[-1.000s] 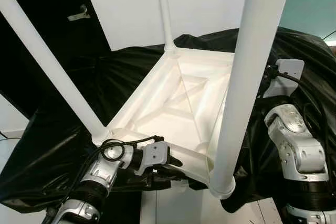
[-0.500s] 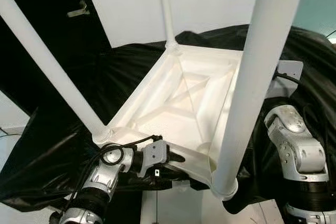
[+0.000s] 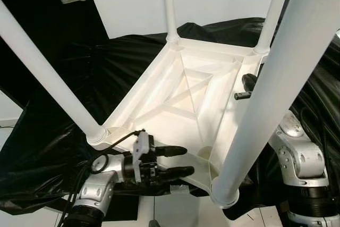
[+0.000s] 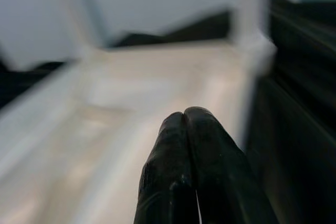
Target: Building children table
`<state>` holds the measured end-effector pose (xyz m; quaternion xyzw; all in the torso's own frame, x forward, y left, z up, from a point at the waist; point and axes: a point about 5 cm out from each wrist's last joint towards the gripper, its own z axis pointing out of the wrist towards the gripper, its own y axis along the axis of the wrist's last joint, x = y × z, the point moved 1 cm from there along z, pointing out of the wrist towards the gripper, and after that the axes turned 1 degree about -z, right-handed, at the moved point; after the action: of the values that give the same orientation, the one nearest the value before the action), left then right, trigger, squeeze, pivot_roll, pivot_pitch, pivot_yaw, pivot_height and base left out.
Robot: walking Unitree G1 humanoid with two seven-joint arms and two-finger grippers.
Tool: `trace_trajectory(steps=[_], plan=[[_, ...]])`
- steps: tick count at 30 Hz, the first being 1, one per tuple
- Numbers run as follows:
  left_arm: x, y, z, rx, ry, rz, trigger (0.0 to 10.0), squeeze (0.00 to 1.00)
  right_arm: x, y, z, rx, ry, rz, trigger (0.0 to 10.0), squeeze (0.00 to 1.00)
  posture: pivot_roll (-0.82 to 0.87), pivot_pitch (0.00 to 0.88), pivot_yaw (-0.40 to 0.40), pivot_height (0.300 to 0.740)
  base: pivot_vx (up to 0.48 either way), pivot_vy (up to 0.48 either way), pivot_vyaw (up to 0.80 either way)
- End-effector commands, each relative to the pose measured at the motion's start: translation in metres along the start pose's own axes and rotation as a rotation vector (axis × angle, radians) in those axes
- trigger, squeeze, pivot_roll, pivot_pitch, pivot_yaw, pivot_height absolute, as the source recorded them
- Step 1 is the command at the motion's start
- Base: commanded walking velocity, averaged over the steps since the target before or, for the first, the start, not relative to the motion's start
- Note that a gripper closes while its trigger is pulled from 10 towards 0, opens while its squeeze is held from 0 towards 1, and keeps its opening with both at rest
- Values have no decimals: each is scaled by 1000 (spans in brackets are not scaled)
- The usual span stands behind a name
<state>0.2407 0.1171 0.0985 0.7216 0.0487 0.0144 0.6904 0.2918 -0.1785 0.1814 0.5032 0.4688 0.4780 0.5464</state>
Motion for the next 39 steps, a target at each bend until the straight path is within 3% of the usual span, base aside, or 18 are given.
trace_trajectory(steps=[1,5,10,12,15,28,29,30,32,33,34,35,36,37,39], plan=[[-10,-2,-5,12,-128,-16,10000,0,-9,-7,-3,26,-84,-7,10000,0,-40,0,72,740,0,0,0],[-13,-10,-15,85,-166,-43,10000,0,-15,-23,-15,81,-130,-19,10000,0,-47,0,75,740,0,0,0],[-14,-10,-16,97,-172,-49,10000,0,-16,-24,-16,83,-137,-21,10000,0,-52,0,77,740,0,0,0],[-16,-21,-22,208,-203,-32,10000,0,-31,-27,-23,87,-222,-54,10000,0,-60,0,78,740,0,0,0],[-18,-32,-23,289,-221,-14,10000,0,-37,-32,-29,101,-260,-71,10000,0,-64,0,79,740,0,0,0],[-19,-47,-21,369,-229,-21,10000,0,-29,-28,-28,89,-239,-60,10000,0,-66,0,73,740,0,0,0],[-19,-47,-22,372,-232,-20,9020,0,-30,-27,-27,87,-240,-61,10000,0,-65,0,73,740,0,0,0],[-19,-48,-22,379,-235,-20,4235,0,-30,-26,-27,84,-242,-61,10000,0,-65,0,73,740,0,0,0],[-19,-48,-23,383,-238,-17,4235,0,-31,-26,-26,82,-244,-62,10000,0,-65,0,73,740,0,0,0],[-19,-49,-23,394,-242,-8,2000,0,-31,-25,-26,78,-246,-61,10000,0,-64,0,75,740,0,0,0],[-19,-49,-23,394,-242,-8,2000,0,-31,-25,-26,78,-246,-61,10000,0,-64,0,75,740,0,0,0],[-20,-51,-23,411,-249,4,0,0,-31,-24,-26,75,-248,-60,10000,0,-65,0,76,740,0,0,0],[-20,-51,-23,411,-249,4,0,0,-31,-24,-26,75,-248,-60,10000,0,-65,0,76,740,0,0,0],[-20,-53,-23,436,-261,16,10000,0,-31,-24,-25,71,-250,-59,10000,0,-65,0,77,740,0,0,0],[-21,-55,-24,457,-270,27,10000,0,-31,-23,-25,68,-251,-58,10000,0,-65,0,78,740,0,0,0]])
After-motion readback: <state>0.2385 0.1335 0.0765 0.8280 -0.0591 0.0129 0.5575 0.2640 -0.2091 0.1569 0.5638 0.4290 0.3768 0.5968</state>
